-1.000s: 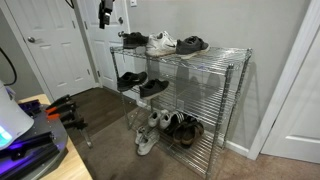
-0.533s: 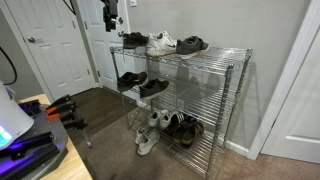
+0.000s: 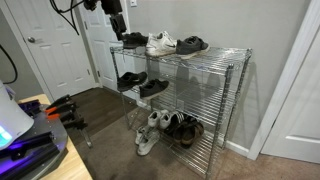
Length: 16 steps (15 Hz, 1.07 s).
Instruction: Remove the right shoe from the second shelf and put it on the top shelf
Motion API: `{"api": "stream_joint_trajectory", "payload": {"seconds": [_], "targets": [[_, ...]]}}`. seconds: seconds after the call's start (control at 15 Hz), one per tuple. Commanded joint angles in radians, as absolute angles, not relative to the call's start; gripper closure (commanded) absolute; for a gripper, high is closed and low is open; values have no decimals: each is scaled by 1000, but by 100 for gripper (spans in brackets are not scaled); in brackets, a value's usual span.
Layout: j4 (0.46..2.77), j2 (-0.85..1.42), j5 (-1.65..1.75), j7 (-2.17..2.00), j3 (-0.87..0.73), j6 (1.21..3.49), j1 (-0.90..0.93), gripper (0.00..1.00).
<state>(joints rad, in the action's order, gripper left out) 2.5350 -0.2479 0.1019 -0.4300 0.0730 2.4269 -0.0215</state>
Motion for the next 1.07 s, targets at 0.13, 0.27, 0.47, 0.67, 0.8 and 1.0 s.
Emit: {"api": "stream_joint_trajectory", "payload": {"seconds": [0.13,0.27,0.47,0.67,0.8,1.0], "targets": [[2628,-221,322,-638,141,2641,-104,0],[2626,-195,419,-726,166,2652,-126,0],[2610,-145,529,-832,182,2627,-120,0],[2601,-103,547,-832,170,2586,-79,0],[2614,-119,523,-810,148,2604,-66,0],[2608,-103,523,-810,145,2604,-60,0]]}}
